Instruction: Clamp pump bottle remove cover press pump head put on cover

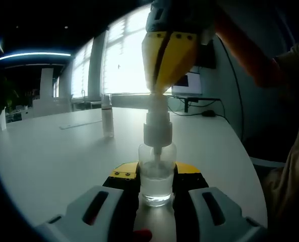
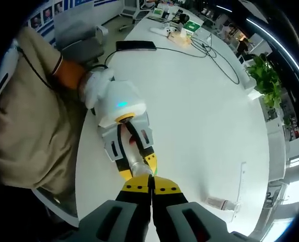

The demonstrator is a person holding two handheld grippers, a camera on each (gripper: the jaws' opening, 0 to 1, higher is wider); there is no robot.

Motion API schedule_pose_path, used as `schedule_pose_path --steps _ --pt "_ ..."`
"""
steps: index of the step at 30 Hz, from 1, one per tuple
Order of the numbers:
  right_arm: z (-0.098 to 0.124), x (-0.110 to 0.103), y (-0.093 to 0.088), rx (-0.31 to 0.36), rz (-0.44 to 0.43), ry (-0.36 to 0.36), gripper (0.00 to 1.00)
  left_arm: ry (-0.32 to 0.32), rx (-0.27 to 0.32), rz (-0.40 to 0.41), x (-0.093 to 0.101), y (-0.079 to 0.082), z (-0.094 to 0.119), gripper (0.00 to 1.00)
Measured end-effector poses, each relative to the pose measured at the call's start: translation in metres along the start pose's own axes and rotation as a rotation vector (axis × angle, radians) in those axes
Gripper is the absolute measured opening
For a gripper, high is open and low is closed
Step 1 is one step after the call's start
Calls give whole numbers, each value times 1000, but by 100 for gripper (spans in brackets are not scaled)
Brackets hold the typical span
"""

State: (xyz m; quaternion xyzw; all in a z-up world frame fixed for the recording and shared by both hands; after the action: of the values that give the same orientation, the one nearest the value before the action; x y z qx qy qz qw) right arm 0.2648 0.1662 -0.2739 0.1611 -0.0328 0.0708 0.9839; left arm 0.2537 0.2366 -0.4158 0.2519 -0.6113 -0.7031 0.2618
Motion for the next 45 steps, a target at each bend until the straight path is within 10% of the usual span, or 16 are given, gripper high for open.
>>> schedule_pose_path --steps 17,45 --pt "4 -8 -8 73 -18 -33 0 0 0 1 -2 -1 -1 16" --pt "9 -30 -49 441 -135 -226 0 1 0 -1 -1 0 0 16"
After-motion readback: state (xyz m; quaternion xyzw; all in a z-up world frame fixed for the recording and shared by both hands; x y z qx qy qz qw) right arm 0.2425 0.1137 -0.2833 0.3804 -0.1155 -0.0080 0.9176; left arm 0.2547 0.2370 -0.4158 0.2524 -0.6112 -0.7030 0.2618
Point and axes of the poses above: the point that each gripper's makers call its tool centre point, and the gripper's own axes: z roughly backward along the fingers, x roughly to its right, y roughly out of its top, the point moved 9 cm from there along z, roughly backward along the fingers, and after that the axes turned 12 degrees about y, right-handed, at the moved point
